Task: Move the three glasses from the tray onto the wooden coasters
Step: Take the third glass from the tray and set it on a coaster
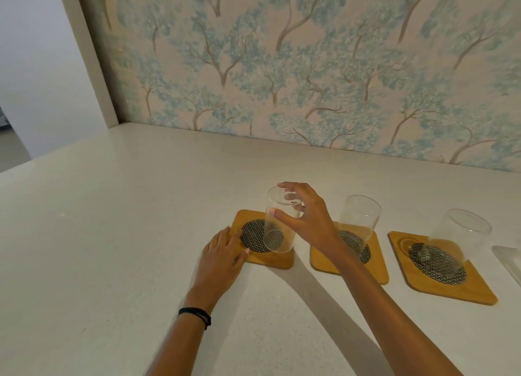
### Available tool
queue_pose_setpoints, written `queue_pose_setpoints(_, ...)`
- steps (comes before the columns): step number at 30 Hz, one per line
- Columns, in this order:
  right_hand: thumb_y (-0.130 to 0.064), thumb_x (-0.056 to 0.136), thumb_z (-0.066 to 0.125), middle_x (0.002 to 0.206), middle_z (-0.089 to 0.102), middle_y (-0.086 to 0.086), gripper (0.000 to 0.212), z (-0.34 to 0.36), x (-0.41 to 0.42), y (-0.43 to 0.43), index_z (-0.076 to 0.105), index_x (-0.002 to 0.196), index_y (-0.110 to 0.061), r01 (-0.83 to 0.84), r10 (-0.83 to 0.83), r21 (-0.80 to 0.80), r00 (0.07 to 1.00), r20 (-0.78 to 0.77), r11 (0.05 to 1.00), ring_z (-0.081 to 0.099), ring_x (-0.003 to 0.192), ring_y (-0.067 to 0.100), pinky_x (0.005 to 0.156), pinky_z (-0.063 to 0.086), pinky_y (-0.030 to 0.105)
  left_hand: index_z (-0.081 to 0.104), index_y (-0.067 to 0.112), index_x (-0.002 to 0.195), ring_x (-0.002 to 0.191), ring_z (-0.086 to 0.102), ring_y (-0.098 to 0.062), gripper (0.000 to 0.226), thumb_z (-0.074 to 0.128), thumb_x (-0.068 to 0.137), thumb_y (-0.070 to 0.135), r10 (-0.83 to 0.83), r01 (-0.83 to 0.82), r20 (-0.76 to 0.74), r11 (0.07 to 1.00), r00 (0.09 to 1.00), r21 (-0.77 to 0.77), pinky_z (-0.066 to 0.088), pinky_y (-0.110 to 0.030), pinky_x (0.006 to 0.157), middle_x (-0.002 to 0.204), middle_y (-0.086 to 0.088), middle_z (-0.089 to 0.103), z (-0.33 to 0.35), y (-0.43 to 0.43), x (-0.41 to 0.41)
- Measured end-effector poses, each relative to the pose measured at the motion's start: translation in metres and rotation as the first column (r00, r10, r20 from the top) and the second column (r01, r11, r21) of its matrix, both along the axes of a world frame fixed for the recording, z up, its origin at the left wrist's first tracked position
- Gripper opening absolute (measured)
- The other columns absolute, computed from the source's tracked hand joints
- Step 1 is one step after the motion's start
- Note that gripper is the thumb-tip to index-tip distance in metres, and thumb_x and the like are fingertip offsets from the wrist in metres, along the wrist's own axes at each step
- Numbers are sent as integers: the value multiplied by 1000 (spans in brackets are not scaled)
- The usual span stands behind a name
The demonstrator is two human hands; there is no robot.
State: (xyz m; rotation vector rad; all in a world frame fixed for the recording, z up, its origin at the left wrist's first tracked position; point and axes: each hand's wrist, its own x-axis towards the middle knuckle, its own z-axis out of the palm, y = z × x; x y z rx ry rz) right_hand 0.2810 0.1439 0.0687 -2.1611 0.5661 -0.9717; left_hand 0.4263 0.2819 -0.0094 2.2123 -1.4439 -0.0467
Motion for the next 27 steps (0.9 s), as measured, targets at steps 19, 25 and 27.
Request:
queue_pose_setpoints(19,-35,78,70,127,45,2,54,-12,43,-8,47,126,-27,-13,17,47,996,-84,999,48,115,17,96,44,34,35,15,139,129,42,-21,47,40,96,36,7,-6,33,1000,999,-16,33,-33,106,144,-6,42,-2,-2,3)
queue_pose_setpoints(25,-41,85,59,126,46,2,41,16,19,-29,52,121,-23,16,-29,-75,986,-163,997,45,117,11,95,30,21,33,21,140,127,43,-21,47,35,97,39,-12,1,-65,986,998,-165,36,-35,103,142,-6,44,19,0,-1)
queue_pose_setpoints(27,-36,88,58,125,46,5,38,26,5,-40,52,122,-19,40,-65,-137,981,-185,990,46,118,16,95,30,21,34,20,141,132,38,-22,49,39,96,38,11,-46,-133,963,991,-267,34,-39,106,146,-7,40,33,0,-3)
